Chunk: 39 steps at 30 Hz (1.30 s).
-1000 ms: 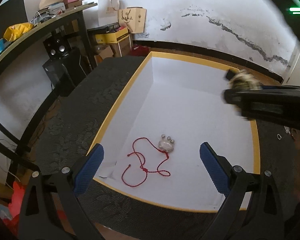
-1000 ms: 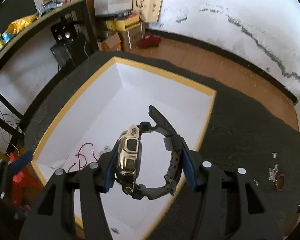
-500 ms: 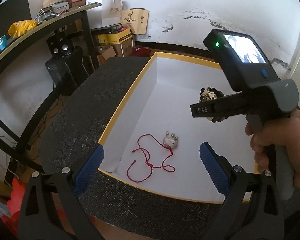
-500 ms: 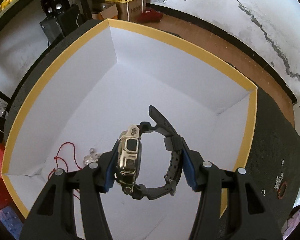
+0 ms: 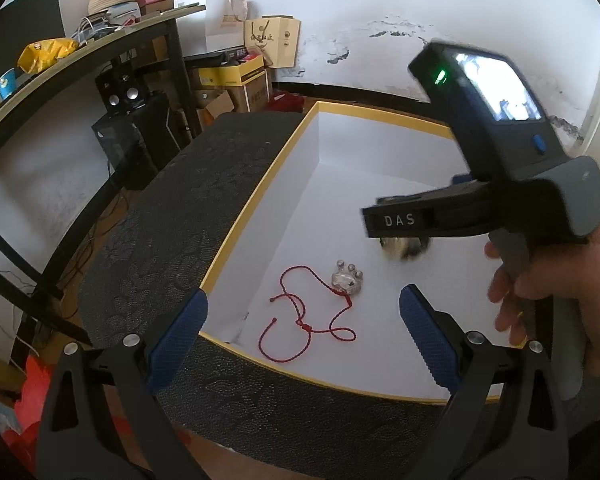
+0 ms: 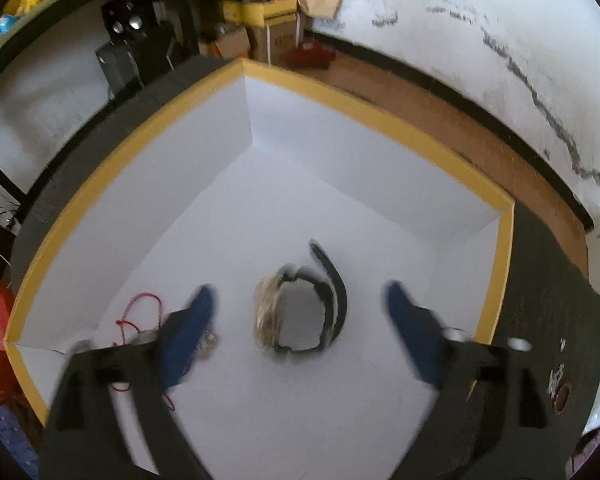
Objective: Organize jewelry
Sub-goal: 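Lower the black watch into the white box and open the right gripper, then move both tools back to the rug and grasp the silver ring with the left gripper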
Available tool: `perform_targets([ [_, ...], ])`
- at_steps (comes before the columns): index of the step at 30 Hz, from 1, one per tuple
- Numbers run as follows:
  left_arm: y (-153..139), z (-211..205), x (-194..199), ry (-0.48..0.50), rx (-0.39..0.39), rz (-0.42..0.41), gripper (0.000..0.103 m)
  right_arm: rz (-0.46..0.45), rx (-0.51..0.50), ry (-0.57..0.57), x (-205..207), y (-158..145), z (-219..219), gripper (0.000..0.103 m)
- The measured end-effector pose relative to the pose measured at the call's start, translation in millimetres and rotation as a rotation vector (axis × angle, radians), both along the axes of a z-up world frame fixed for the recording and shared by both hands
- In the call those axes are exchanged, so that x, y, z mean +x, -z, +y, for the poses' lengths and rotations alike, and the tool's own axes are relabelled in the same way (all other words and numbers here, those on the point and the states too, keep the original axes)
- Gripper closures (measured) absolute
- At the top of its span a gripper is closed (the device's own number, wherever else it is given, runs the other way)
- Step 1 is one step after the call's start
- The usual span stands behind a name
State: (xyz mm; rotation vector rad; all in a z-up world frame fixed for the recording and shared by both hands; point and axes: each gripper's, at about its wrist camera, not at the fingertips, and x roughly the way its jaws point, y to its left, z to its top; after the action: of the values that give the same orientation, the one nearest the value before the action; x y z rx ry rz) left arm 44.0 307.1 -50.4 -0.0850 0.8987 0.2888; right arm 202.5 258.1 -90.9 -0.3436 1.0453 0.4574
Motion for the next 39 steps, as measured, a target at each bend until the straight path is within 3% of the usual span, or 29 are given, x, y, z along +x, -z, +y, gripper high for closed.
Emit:
perform_targets([
  [9, -5, -4, -1, 0.011, 0.014, -0.005, 0.009, -0.055, 0.044, 0.003, -19, -38, -20, 0.006],
  [15, -16, -27, 1, 0.044, 0.031, -0.020, 0.009, -0.130, 0.104, 0.052, -45, -75, -88, 0.006],
  [19, -23, -59, 10, 0.096, 0.023, -0.023, 0.009, -0.160, 0.137, 0.136, -66, -92, -162, 0.006],
  [23, -30, -108, 21, 0.161, 0.007, -0.036, 0.009, -0.206, 0.143, 0.233, -87, -101, -250, 0.006],
  [28, -26, -183, 37, 0.265, -0.014, -0.037, 0.009, -0.195, 0.129, 0.396, -108, -88, -370, 0.006],
  [34, 0, -280, 55, 0.387, -0.032, -0.003, 0.009, -0.170, 0.123, 0.516, -122, -64, -454, 0.006],
  [39, 18, -338, 68, 0.443, -0.036, 0.027, 0.009, -0.164, 0.138, 0.555, -126, -53, -484, 0.006],
])
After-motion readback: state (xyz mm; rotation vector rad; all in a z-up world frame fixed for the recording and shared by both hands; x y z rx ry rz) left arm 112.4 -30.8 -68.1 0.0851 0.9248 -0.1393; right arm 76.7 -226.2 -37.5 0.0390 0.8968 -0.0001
